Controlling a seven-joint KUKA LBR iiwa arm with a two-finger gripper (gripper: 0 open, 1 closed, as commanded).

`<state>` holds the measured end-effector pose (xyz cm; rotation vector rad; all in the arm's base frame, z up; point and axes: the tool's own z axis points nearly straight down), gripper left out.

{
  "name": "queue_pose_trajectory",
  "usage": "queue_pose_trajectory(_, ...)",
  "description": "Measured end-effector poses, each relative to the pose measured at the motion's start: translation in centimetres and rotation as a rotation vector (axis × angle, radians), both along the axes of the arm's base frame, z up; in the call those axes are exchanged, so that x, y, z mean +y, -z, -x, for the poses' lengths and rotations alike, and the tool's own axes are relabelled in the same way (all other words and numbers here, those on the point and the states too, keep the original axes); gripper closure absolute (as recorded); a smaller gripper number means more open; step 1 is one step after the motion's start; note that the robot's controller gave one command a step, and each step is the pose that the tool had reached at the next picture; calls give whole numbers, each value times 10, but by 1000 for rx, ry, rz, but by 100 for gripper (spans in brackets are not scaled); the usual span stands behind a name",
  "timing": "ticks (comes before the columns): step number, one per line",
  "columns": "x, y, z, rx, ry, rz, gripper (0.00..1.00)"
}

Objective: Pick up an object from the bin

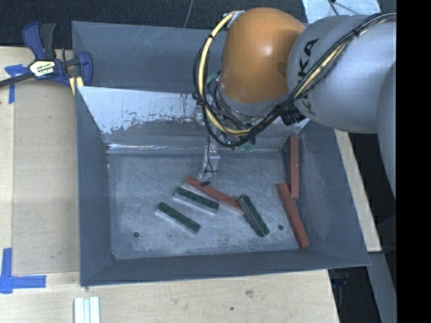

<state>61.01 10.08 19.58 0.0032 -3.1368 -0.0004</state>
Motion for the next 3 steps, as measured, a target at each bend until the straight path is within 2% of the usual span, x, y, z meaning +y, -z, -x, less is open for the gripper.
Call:
queue_pose_trajectory(1, 0, -5, -2, -8, 2, -1, 0)
queue_pose_trajectory(2, -5, 40, 14, -15, -30, -1, 0)
queue_pose_trajectory(3, -7, 104, 61, -13, -60, -1, 0)
